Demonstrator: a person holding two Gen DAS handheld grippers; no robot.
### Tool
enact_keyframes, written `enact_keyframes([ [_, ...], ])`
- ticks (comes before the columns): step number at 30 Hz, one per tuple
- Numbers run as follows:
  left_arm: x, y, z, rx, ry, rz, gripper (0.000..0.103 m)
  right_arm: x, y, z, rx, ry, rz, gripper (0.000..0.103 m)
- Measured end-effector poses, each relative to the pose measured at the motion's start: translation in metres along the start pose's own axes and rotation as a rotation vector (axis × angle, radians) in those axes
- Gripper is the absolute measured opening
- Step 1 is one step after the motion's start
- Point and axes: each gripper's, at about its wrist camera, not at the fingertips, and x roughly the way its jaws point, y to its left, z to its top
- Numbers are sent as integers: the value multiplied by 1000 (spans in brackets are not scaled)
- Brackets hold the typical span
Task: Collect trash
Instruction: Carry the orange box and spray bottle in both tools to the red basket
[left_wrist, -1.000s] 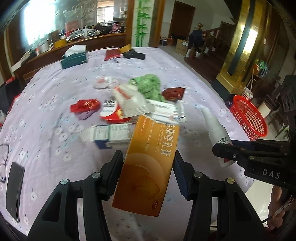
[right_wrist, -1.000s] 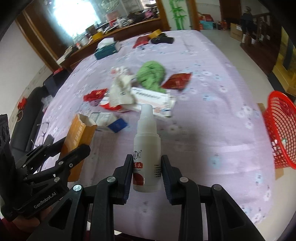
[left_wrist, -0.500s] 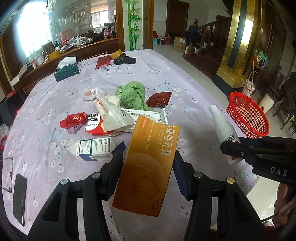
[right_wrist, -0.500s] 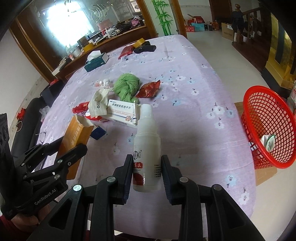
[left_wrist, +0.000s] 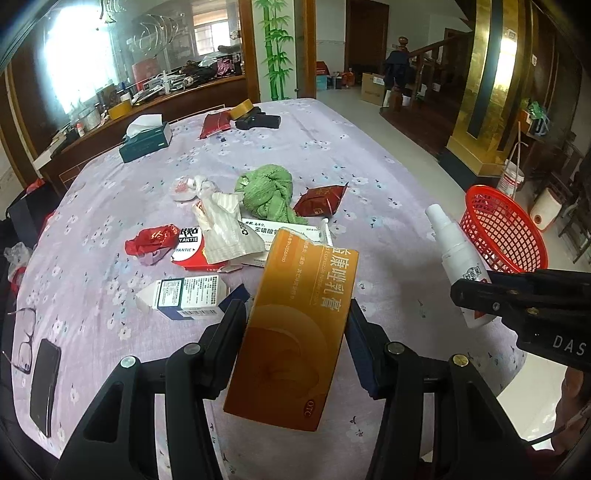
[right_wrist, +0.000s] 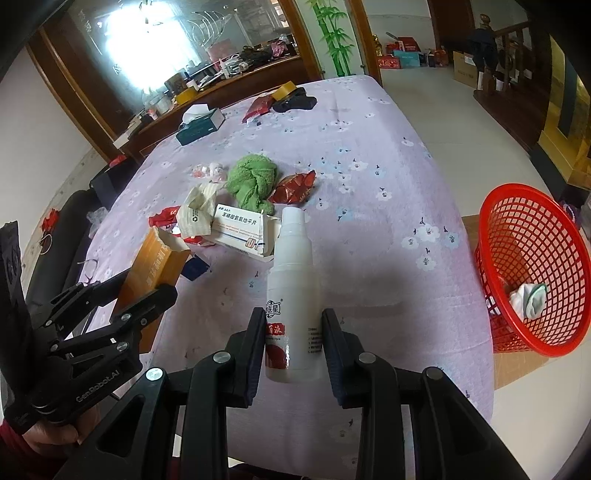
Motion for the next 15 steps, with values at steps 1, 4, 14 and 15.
enact_keyframes([
  [1, 0, -1, 0, -3, 1, 2, 53, 0, 0, 0, -3, 1, 2, 32],
  [4, 0, -3, 0, -6, 3, 10, 53, -1, -1, 1, -15, 2, 9, 32],
  [14, 3, -10, 5, -4, 4, 23, 53, -7, -10, 4, -17, -7, 18, 32],
  [15, 3, -12, 6, -1, 4, 22, 53, -8, -11, 4, -15, -8, 18, 32],
])
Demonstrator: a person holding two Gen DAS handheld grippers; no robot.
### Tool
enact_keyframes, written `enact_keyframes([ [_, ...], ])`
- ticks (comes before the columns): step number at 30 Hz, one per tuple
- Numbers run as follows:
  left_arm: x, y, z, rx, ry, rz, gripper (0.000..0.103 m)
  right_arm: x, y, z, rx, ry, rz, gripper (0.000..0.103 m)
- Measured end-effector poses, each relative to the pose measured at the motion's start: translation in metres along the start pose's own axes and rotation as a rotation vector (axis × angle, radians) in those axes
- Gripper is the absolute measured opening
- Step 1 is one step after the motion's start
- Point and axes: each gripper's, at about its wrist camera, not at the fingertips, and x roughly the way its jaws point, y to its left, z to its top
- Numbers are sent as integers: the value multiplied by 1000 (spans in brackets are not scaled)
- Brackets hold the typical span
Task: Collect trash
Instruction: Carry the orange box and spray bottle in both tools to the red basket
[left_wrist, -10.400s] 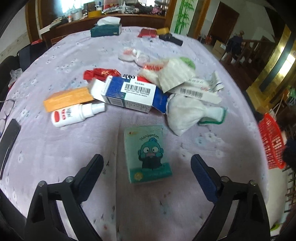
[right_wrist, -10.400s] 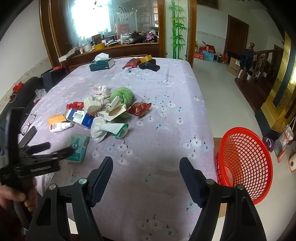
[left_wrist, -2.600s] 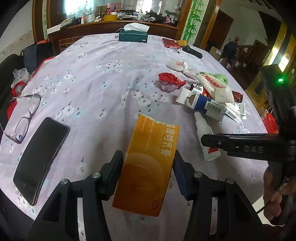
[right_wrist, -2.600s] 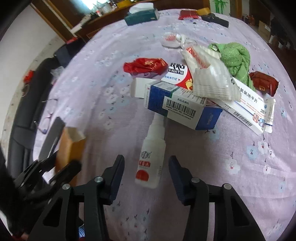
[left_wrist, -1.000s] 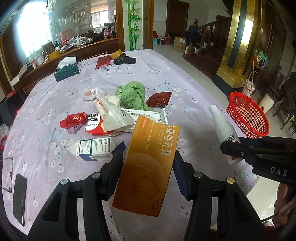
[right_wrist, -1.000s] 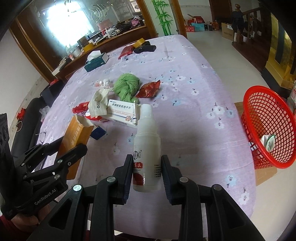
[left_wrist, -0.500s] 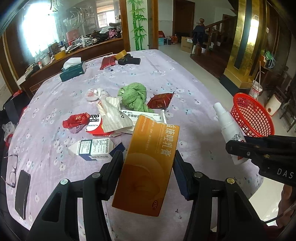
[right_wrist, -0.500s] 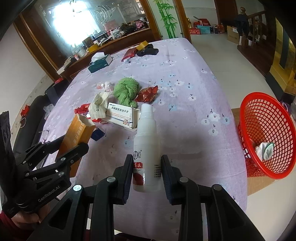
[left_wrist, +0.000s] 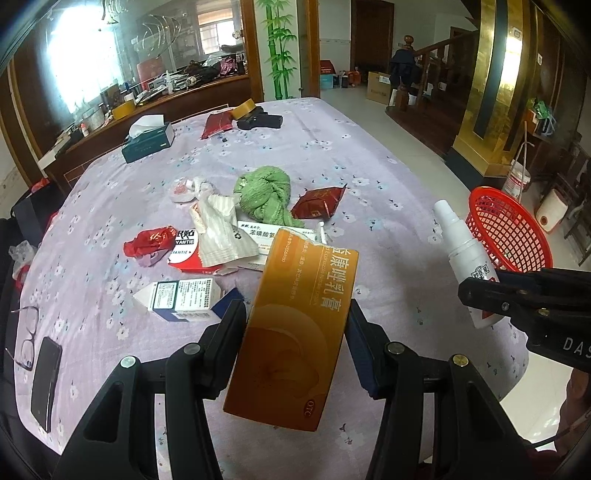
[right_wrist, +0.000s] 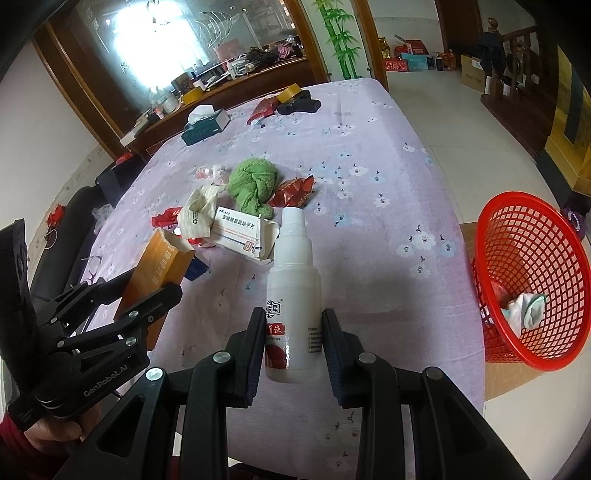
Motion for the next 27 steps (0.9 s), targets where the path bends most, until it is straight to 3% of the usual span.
enact_keyframes([
  [12, 4, -29, 17, 55, -9, -33, 53, -15, -27, 2, 60, -29, -19, 32],
  [27, 8, -112, 66, 173, -11, -203, 53, -54, -114, 0, 281, -114, -96, 32],
])
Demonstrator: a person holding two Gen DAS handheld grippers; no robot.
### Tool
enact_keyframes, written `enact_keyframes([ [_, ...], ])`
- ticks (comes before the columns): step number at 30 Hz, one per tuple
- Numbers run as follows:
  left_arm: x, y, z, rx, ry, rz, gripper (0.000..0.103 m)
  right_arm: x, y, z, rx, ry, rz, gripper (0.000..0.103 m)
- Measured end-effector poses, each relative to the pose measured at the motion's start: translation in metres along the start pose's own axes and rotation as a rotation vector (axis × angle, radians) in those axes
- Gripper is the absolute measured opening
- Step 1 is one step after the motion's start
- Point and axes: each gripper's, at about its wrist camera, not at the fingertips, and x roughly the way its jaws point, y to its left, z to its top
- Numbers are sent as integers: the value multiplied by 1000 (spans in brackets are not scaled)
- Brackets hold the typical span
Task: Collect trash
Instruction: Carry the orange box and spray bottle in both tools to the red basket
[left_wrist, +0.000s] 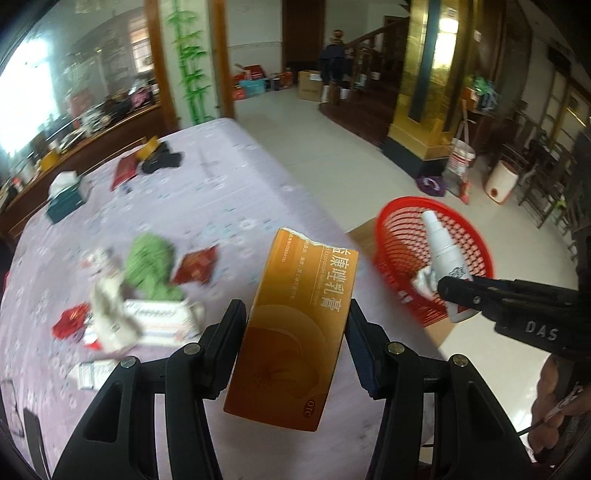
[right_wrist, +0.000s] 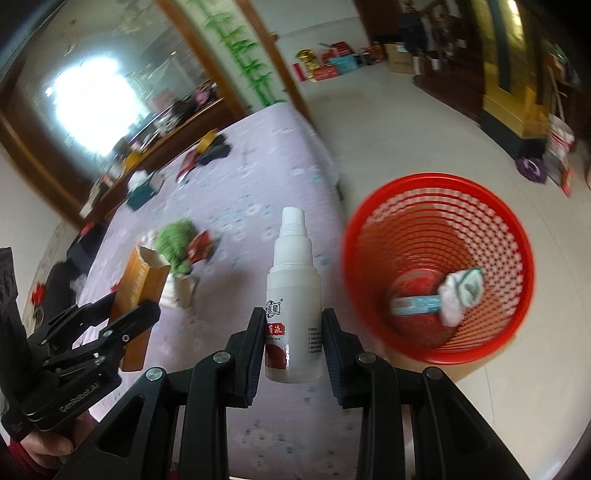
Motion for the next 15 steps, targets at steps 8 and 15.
enact_keyframes([
  [8, 20, -57, 34, 62, 7, -110, 53, -18, -52, 11, 98, -37, -49, 32],
  [15, 45, -96, 52, 100, 31, -148, 53, -27, -88, 20, 156, -51, -78, 32],
])
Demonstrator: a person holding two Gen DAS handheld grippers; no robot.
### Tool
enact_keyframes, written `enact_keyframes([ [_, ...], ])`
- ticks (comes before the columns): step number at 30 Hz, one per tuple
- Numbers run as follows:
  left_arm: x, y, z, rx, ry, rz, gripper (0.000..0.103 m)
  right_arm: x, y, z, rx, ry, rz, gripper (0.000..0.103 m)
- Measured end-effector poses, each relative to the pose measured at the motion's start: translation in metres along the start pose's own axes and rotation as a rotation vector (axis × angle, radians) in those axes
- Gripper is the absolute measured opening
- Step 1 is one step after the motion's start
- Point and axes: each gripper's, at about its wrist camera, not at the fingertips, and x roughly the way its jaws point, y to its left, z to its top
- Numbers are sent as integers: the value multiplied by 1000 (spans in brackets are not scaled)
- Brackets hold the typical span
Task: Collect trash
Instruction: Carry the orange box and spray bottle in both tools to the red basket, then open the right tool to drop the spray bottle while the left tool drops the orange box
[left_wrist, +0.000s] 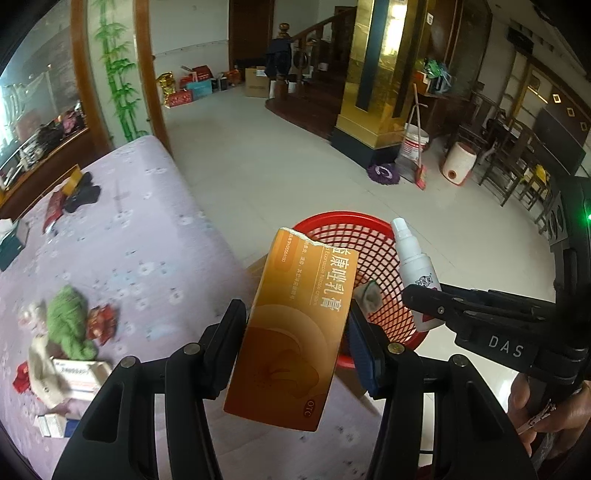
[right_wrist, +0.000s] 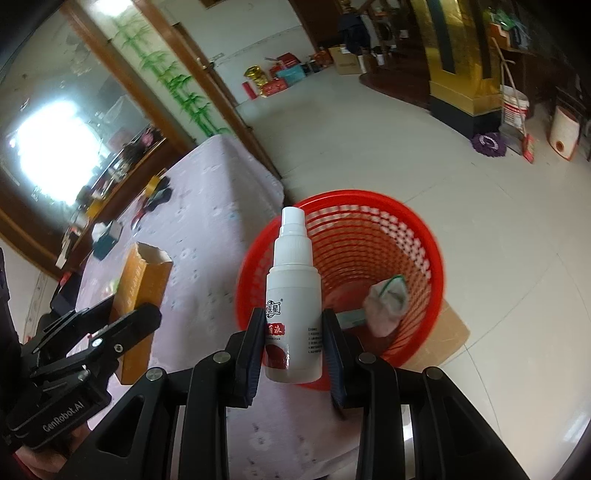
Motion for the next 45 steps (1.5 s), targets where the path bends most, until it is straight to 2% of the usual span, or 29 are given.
enact_keyframes([
  [11, 37, -17, 20, -23, 63, -40, 53, 7, -27, 17, 32, 12, -2, 33],
  [23, 54, -27, 34, -47, 77, -55, 53, 16, -42, 33, 39, 20, -8, 33],
  [27, 51, -26, 34, -57, 76, -62, 54, 13, -40, 36, 27, 4, -10, 36],
  [30, 47, -25, 34, -61, 67, -65, 58, 10, -41, 37, 39, 1, -4, 37],
  [36, 36, -18, 28, -74, 53, -55, 58, 4, -44, 34, 63, -7, -6, 37],
  [45, 12, 4, 9, -94, 26, -21, 59, -3, -16, 21, 10, -8, 3, 39],
])
